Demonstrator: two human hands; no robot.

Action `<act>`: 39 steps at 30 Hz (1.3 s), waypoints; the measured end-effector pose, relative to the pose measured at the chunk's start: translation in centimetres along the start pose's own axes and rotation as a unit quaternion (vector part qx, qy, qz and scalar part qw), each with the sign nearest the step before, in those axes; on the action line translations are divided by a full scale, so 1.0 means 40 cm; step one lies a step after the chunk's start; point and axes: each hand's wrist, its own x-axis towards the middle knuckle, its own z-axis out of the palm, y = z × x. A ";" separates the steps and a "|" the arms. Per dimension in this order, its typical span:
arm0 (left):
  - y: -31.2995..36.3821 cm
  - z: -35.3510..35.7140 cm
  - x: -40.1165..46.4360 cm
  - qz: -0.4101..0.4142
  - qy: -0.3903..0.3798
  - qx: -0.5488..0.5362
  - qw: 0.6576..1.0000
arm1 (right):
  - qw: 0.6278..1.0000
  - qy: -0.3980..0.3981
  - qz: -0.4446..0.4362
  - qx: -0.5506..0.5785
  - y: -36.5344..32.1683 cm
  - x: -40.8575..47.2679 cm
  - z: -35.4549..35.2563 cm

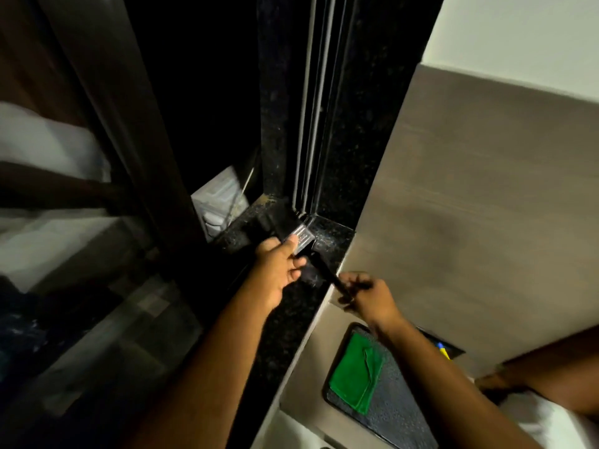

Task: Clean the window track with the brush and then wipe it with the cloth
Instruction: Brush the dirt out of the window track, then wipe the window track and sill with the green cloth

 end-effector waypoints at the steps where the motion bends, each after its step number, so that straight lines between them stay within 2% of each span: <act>1: 0.012 -0.013 -0.004 0.024 -0.026 0.067 0.997 | 0.997 0.027 0.043 0.062 0.006 0.004 -0.022; 3: 0.024 -0.047 -0.017 0.042 -0.078 0.221 0.971 | 0.985 0.031 0.058 0.157 0.003 -0.002 -0.030; 6: 0.000 -0.111 -0.047 0.001 -0.129 0.385 0.914 | 0.984 -0.094 0.020 0.152 -0.004 -0.048 0.049; 8: -0.032 -0.159 -0.074 -0.027 -0.120 0.415 0.902 | 0.986 -0.127 0.023 0.108 0.016 -0.082 0.130; 14: -0.138 -0.263 -0.137 -0.047 -0.043 0.457 0.887 | 0.972 -0.073 0.170 0.147 0.105 -0.137 0.271; 17: -0.202 -0.298 -0.157 -0.045 -0.010 0.500 0.865 | 0.978 -0.085 0.182 0.050 0.141 -0.166 0.302; 19: -0.228 -0.319 -0.166 -0.031 0.010 0.523 0.852 | 0.981 -0.086 0.170 -0.026 0.156 -0.185 0.311; 23: -0.254 -0.350 -0.181 0.001 0.020 0.590 0.807 | 0.981 -0.100 0.125 -0.107 0.154 -0.209 0.310; 27: -0.272 -0.365 -0.197 0.027 0.039 0.621 0.782 | 0.955 -0.126 0.023 -0.269 0.139 -0.207 0.303; 30: -0.270 -0.361 -0.203 0.043 0.048 0.637 0.768 | 0.938 -0.138 -0.006 -0.318 0.136 -0.200 0.294; 33: -0.261 -0.335 -0.212 0.077 0.053 0.649 0.755 | 0.970 -0.100 0.021 -0.221 0.162 -0.189 0.257; 35: -0.259 -0.290 -0.216 0.152 0.063 0.632 0.757 | 0.981 -0.036 0.050 -0.186 0.206 -0.158 0.196; 37: -0.283 -0.220 -0.207 0.211 0.035 0.609 0.764 | 0.979 0.029 0.092 -0.180 0.271 -0.118 0.105; 39: -0.323 -0.144 -0.194 0.195 -0.032 0.610 0.767 | 0.969 0.099 0.146 -0.171 0.353 -0.085 0.009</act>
